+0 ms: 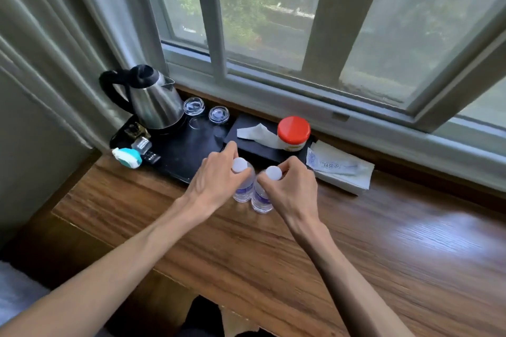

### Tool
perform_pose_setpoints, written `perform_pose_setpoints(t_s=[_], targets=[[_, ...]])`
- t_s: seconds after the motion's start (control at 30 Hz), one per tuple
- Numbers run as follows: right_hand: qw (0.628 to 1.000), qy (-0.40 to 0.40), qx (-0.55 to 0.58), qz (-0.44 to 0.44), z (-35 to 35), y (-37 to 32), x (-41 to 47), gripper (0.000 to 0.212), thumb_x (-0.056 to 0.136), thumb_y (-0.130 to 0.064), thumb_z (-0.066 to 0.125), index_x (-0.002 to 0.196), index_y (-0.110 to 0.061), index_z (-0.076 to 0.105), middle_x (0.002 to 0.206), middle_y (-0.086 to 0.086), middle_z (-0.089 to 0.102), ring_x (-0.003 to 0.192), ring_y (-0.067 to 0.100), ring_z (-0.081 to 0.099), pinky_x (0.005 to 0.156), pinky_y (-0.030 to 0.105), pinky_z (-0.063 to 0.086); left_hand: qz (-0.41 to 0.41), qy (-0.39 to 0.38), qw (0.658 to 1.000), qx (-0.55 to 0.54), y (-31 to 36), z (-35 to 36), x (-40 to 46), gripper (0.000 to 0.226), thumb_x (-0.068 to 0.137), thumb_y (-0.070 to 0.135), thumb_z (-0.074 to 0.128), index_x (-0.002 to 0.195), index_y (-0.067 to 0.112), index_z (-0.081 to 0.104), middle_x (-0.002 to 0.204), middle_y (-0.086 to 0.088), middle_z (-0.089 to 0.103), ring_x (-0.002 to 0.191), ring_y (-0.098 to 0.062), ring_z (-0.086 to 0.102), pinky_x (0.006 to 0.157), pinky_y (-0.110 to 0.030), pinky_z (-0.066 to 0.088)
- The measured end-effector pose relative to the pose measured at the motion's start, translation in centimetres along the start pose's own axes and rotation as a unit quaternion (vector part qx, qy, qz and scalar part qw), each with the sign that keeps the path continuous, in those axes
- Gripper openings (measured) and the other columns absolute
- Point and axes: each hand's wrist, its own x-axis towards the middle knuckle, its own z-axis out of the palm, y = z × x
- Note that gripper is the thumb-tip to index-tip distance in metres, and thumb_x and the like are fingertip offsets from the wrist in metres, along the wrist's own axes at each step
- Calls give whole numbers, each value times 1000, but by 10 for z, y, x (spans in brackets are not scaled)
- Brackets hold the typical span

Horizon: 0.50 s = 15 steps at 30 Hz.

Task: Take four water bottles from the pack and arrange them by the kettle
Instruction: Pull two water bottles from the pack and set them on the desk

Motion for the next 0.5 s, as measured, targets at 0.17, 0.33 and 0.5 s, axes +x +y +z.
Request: perform_pose_setpoints(t_s=[0.17,0.33,0.5], targets=[[997,71,-25,21,26,-24,26,27,72,-36,67,80,-13,55,72,3,64,69,24,56,60,29,36,69,-35,997,-22,-21,-8,52,28,80,38,60,83,21,38,61,3,52,67,-36,57,53,-37,40],[990,121,-60,34,36,-36,46,27,76,-32,66,85,-10,54,73,5,63,66,25,54,55,30,30,131,-56,988,-61,-29,-7,81,31,85,37,63,84,23,35,65,5,53,68,-31,59,50,-35,40],[989,122,-84,23,39,-32,44,27,80,-33,66,87,-12,51,71,4,63,66,24,57,53,31,35,159,-67,982,-76,-34,-3,89,35,86,37,65,84,27,31,74,4,52,77,-35,61,57,-34,37]])
